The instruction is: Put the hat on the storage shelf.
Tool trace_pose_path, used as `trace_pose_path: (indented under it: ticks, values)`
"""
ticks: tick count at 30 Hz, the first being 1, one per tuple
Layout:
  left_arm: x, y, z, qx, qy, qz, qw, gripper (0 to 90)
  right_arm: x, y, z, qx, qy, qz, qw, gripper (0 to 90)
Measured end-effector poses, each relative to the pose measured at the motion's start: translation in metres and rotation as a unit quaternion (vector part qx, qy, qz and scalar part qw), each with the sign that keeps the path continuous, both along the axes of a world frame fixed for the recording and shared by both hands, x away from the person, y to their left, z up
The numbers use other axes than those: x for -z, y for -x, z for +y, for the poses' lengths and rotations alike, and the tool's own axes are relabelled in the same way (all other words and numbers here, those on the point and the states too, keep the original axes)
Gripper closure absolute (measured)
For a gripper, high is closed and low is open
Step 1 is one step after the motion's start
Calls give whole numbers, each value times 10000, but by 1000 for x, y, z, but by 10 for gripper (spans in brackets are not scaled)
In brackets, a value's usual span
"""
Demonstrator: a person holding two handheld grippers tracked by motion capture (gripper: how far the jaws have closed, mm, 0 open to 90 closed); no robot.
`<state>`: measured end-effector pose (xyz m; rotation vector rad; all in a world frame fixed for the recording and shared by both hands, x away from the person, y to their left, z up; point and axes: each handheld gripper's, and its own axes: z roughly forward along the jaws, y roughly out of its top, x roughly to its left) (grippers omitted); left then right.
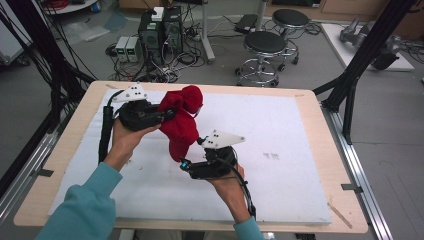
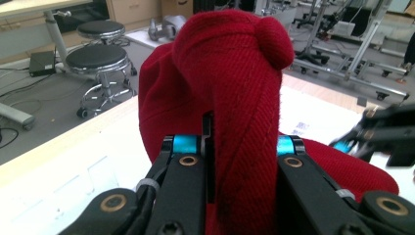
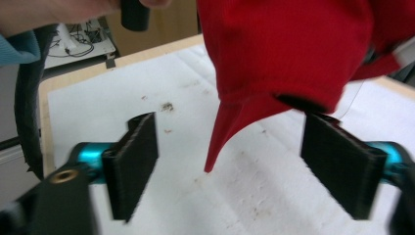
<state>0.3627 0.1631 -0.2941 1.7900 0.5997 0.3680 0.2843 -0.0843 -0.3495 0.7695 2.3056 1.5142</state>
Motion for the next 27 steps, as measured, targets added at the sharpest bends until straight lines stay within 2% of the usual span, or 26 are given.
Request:
trace_pose_path:
  ticks: [1,7,8,9,10,12,16,19,27]
  values:
    - [0,0,-1,2,13,6,10000,831,2,-2,1,-38,35,107,9999,330]
    - [0,2,-3,5,49,-25,10000,830,3,-4,4,42,-5,97,9999,475]
    - [0,2,-4,0,78,-26,10000,831,3,-4,5,80,-9,135,9999,495]
    - [0,2,-4,2,104,-35,9999,831,5,-6,6,123,-29,236,9996,552]
    - [-1,3,-4,15,116,-36,9999,831,5,-6,6,123,-29,236,9996,552]
    - [-1,4,-5,30,116,-79,9999,830,7,-9,7,174,-80,327,9993,624]
    - [-1,5,-5,32,114,-109,9999,830,7,-9,8,187,-121,328,9992,712]
    - [-1,5,-5,22,138,-105,9998,830,7,-9,9,159,-93,347,9992,836]
    - [1,4,-2,45,110,-124,9999,825,7,-11,9,138,-130,459,9988,854]
